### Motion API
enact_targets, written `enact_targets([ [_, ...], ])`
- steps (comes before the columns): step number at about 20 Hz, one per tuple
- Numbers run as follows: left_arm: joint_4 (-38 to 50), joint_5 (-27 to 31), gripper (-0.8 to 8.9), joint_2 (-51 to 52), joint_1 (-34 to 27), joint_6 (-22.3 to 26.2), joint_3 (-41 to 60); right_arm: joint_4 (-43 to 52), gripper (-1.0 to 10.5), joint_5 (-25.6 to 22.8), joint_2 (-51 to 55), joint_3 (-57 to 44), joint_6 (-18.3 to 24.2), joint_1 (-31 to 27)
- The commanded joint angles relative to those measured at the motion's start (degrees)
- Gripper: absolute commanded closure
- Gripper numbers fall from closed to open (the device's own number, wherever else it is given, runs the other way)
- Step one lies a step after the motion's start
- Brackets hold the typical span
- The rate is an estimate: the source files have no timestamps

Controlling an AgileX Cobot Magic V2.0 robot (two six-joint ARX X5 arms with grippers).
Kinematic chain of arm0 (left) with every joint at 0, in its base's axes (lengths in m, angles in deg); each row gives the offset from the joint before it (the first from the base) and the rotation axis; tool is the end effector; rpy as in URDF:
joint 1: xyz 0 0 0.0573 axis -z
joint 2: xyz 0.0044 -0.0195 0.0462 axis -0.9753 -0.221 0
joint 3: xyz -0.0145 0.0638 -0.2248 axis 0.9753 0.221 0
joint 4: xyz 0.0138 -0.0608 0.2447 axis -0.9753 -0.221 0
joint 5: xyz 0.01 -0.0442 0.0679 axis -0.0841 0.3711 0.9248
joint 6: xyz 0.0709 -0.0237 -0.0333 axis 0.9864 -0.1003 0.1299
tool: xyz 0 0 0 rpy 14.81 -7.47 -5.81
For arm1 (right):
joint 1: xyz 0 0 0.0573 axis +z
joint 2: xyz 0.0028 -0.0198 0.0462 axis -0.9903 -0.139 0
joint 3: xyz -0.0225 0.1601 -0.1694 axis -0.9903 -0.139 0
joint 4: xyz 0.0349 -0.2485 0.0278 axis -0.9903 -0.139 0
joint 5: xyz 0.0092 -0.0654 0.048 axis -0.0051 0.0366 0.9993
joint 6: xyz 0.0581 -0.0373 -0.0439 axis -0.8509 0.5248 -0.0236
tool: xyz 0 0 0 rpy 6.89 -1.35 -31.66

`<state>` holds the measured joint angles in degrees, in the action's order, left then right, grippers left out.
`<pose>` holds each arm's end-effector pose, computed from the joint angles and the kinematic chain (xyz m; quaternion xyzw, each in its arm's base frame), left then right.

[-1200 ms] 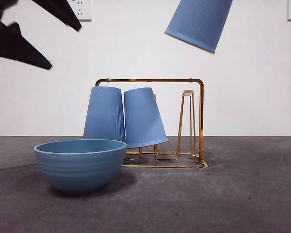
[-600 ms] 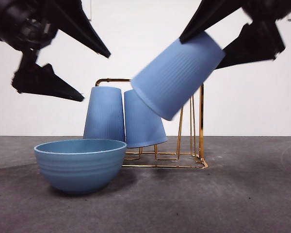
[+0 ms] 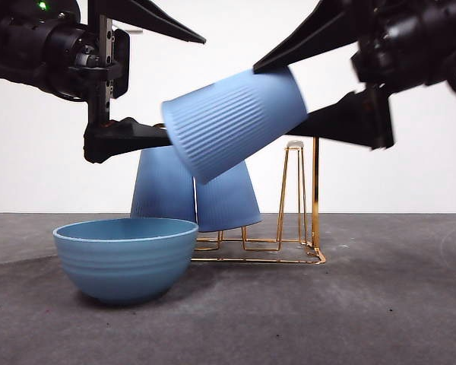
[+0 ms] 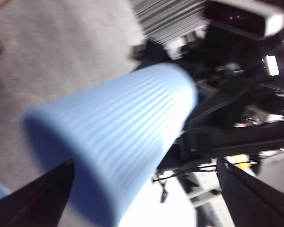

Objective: Right arm lift cup from the cupboard, then place it on the right of the bowl

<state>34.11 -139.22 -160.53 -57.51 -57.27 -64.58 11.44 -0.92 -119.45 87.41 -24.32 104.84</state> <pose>0.2747 -0.1660 0.1914 -0.2632 0.4233 -0.5911 0.6341 0.2432 0.1585 0.1825 0.2608 0.3144 0.5139 0.7543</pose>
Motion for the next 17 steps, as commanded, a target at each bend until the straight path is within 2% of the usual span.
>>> enact_targets([
  [1, 3.06, -1.92, 3.53, -1.81, 0.11, -4.15, -1.07, 5.9, 7.3, 1.6, -4.79, 0.42, -4.87, 0.28],
  [4, 3.93, -1.99, 4.71, -2.19, 0.11, -4.2, -1.07, 11.43, 7.3, 3.19, -8.79, 0.42, -7.82, 0.28],
  [6, 4.09, -1.97, 6.04, -2.19, 0.09, -3.39, -1.07, 12.09, 7.3, 3.34, -9.79, 0.42, -8.33, 0.28],
  [8, 4.57, -1.97, 7.82, -2.19, 0.11, -3.15, -1.05, 12.09, 7.3, 3.58, -10.05, 0.42, -8.52, 0.28],
  [11, 5.66, -1.97, 8.08, -2.19, 0.11, -3.17, -1.07, 13.4, 7.2, 4.59, -10.03, 0.44, -10.12, 0.28],
  [12, 5.64, -1.99, 8.08, -2.19, 0.11, -3.17, -1.07, 13.29, 6.7, 4.33, -10.03, 0.44, -10.19, 0.28],
  [14, 5.79, -3.32, 8.08, -2.14, 0.11, -3.21, -1.07, 13.29, 4.5, 4.52, -9.99, 0.44, -10.47, 0.17],
  [15, 5.88, -3.43, 8.08, -2.14, 0.11, -3.43, -1.07, 13.31, 4.0, 4.59, -9.9, 0.44, -10.47, -0.04],
  [17, 6.58, -3.13, 8.07, -2.1, 0.09, -4.66, -1.07, 12.96, 4.0, 4.28, -9.4, 0.44, -10.84, -0.61],
])
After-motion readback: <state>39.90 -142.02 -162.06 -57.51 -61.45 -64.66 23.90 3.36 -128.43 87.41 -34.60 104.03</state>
